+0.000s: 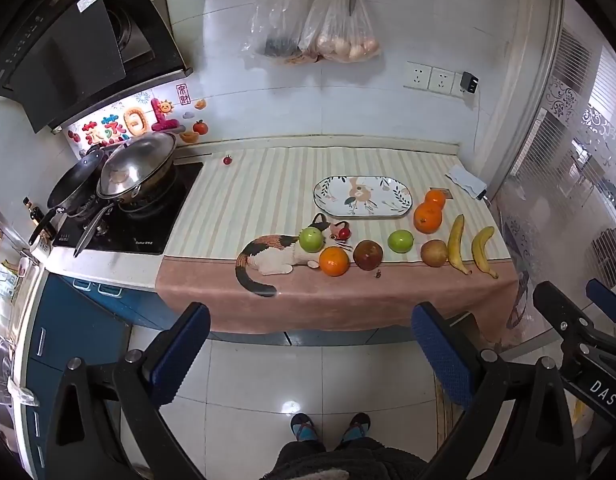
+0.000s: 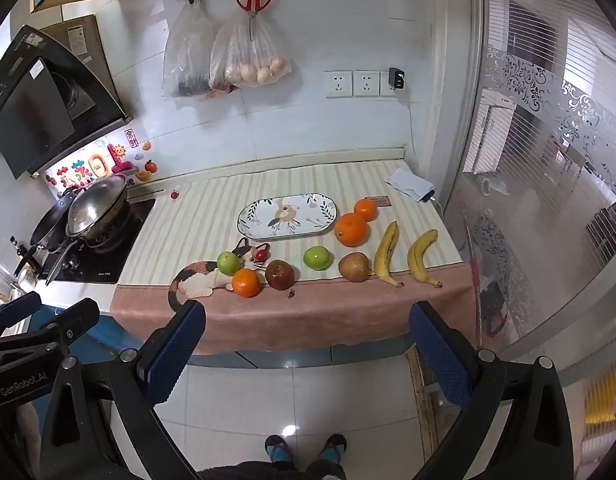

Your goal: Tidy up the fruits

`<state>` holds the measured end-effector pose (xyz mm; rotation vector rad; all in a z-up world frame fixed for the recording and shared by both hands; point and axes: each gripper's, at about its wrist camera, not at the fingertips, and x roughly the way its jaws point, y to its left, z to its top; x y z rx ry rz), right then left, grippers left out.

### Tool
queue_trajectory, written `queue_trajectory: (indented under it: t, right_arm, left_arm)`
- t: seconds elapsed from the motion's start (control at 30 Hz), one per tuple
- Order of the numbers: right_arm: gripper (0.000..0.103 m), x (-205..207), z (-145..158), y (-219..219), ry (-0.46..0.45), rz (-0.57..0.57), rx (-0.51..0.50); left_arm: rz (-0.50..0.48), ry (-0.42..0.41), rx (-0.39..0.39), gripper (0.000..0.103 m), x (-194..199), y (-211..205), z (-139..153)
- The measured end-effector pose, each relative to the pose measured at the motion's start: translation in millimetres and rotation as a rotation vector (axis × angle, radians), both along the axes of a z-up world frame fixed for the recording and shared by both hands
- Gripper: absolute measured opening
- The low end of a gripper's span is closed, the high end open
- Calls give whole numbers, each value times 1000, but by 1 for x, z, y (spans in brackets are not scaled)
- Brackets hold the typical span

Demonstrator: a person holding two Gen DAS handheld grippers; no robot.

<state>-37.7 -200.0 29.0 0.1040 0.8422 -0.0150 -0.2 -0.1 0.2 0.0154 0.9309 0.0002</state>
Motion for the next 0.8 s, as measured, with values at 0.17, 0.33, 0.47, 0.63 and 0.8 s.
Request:
queue_trajectory:
  t: [0.17,0.33,0.47,0.63,0.8]
  right_arm:
    - [103,-1,0,-2,-6,-1,5]
    - [103,-3,5,-5,-5,1,3]
    - [103,-2,4,-8,3,2,6]
    - [103,-8,5,-1,-2,2,3]
    - [103,-9,5,0,-4,2,4]
  left_arm:
    - [7,-5,-9,103,-1,2,0]
    - [2,-4,4,103,0,-2,3]
    - [3,-5,4,103,-2,-4,6]
    - [-2,-8,3,103,0,-3,6]
    - [-4,-9,-1,103,-1,-2,10]
